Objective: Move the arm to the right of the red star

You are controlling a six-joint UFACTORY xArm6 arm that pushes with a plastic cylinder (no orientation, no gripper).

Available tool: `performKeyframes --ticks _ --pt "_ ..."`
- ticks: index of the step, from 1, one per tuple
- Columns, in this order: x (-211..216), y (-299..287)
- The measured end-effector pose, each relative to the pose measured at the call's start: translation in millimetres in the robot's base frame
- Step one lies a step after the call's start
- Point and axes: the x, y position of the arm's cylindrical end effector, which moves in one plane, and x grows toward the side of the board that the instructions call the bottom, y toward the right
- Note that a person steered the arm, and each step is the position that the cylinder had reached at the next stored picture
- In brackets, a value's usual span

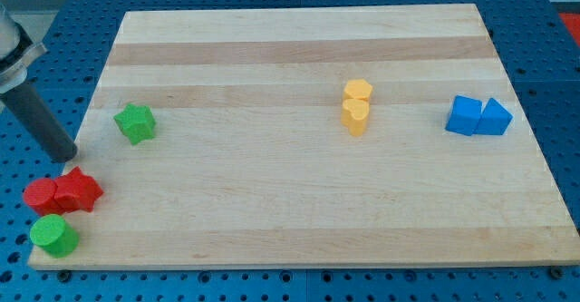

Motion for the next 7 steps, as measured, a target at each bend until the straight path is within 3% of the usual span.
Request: performKeyframes --ticks 3,5,7 --pt "7 208" --pt "134 209" --pt "133 177"
